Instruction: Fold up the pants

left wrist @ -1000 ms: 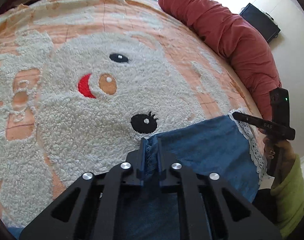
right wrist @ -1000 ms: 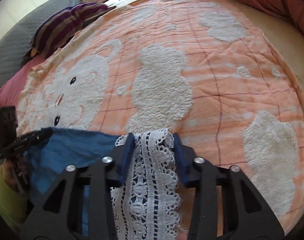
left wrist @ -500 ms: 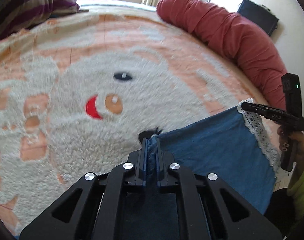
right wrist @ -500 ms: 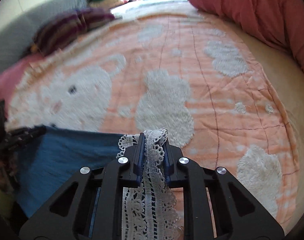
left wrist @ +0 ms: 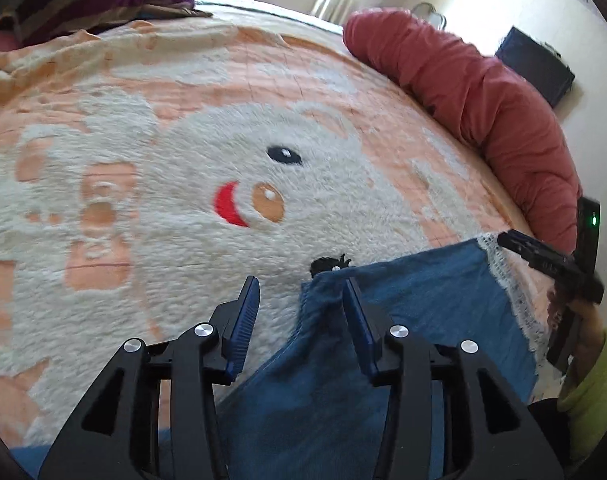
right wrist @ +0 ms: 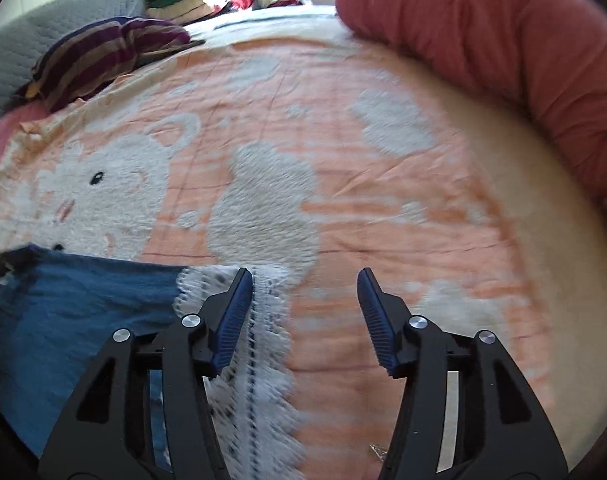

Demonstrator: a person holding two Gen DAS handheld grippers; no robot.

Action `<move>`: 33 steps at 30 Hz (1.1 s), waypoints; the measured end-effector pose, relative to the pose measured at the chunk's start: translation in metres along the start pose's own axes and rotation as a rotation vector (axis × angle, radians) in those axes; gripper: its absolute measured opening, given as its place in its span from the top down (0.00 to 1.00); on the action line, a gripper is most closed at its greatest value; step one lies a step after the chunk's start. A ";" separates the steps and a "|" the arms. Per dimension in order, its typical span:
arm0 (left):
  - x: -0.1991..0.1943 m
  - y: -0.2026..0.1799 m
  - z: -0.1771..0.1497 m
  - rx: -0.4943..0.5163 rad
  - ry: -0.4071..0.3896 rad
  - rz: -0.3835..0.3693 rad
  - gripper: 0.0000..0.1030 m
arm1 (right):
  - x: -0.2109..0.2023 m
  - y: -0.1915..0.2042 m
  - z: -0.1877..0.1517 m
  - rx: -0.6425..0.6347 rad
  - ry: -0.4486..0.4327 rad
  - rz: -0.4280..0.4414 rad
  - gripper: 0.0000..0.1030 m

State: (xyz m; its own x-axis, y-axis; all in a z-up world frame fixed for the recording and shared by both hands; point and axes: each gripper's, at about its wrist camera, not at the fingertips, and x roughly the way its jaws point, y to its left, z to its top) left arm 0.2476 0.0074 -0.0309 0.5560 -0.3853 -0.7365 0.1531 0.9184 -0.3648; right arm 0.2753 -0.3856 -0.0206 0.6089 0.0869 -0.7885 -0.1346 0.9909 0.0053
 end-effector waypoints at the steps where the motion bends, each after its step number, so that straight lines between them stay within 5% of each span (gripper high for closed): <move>1: -0.012 0.002 0.000 -0.002 -0.022 0.017 0.59 | -0.009 0.002 0.000 -0.022 -0.030 -0.018 0.53; 4: -0.044 0.006 -0.003 0.005 -0.071 0.081 0.47 | -0.030 0.018 -0.001 -0.095 -0.099 -0.006 0.51; 9: -0.093 0.002 -0.010 0.041 -0.146 0.172 0.45 | -0.047 0.075 -0.005 -0.261 -0.114 0.176 0.48; 15: -0.088 -0.018 -0.050 0.135 -0.054 0.194 0.45 | -0.035 0.141 -0.020 -0.384 0.015 0.329 0.42; 19: -0.069 0.005 -0.069 0.079 0.039 0.348 0.30 | -0.010 0.158 -0.036 -0.457 0.114 0.275 0.39; 20: -0.070 0.016 -0.071 0.047 0.045 0.372 0.30 | -0.003 0.156 -0.039 -0.458 0.143 0.244 0.31; 21: -0.072 0.026 -0.073 0.012 0.044 0.373 0.30 | 0.004 0.151 -0.040 -0.445 0.167 0.213 0.23; 26: -0.083 0.044 -0.084 -0.034 0.022 0.334 0.31 | 0.016 0.118 -0.036 -0.306 0.215 0.177 0.23; 33: -0.107 0.029 -0.075 -0.029 -0.071 0.279 0.23 | 0.007 0.117 -0.035 -0.306 0.183 0.191 0.22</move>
State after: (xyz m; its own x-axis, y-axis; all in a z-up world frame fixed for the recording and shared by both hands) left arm 0.1308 0.0682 -0.0054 0.6293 -0.1100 -0.7694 -0.0370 0.9846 -0.1710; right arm 0.2361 -0.2726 -0.0468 0.4049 0.2191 -0.8877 -0.4750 0.8800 0.0006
